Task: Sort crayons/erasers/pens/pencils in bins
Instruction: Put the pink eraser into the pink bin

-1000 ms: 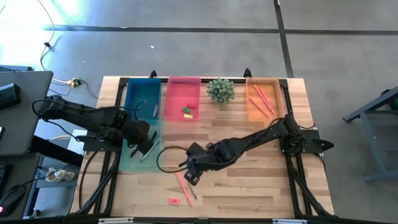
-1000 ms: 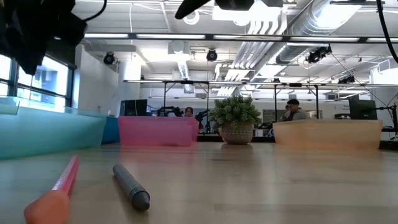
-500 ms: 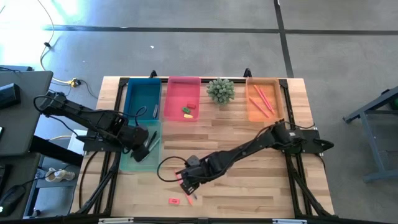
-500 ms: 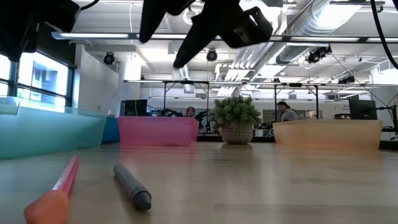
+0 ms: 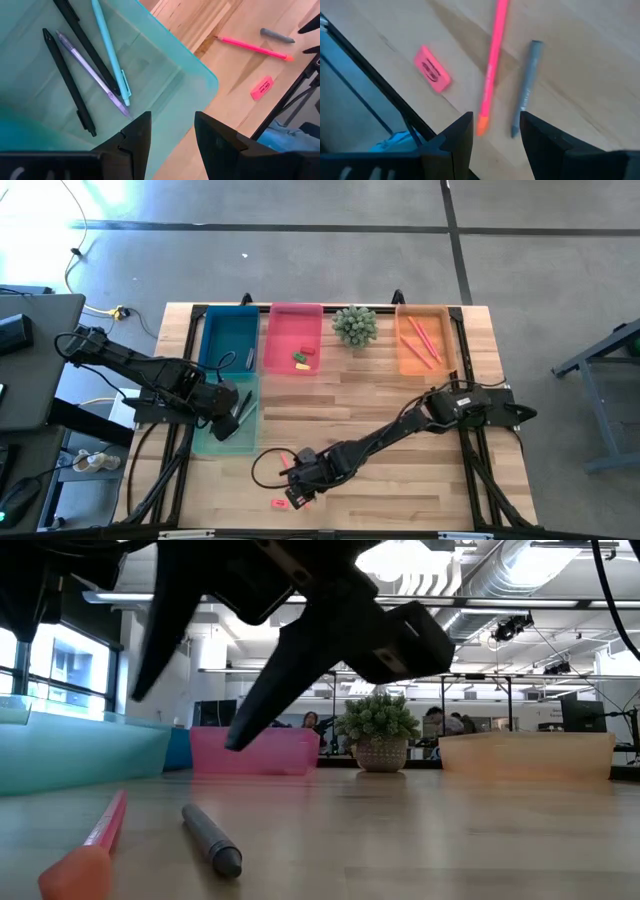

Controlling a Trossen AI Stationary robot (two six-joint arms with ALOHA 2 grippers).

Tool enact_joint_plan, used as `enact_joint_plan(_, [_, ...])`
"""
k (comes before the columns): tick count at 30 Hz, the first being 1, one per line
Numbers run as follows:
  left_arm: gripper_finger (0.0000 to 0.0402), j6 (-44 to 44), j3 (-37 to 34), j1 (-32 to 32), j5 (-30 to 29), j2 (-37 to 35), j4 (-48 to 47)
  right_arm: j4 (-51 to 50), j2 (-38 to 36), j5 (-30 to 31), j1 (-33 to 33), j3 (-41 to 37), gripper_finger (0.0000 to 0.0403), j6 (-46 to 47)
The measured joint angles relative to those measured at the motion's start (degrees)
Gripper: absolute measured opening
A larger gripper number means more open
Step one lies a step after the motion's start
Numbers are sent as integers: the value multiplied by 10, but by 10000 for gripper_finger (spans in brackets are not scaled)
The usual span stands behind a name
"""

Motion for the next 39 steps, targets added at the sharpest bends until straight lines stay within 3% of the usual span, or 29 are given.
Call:
enact_joint_plan(9, [138,9,0,0,-5,0,0,-3,11,48,0,0,154,-1])
enact_joint_plan(21, [138,5,0,-12,-7,0,9,-62,9,53,-1,0,154,-47])
enact_joint_plan(31, [138,18,0,-109,-45,5,173,-168,-45,135,-4,0,154,-63])
enact_joint_plan(39, [138,30,0,-152,-90,5,260,-206,-82,174,-4,0,154,-63])
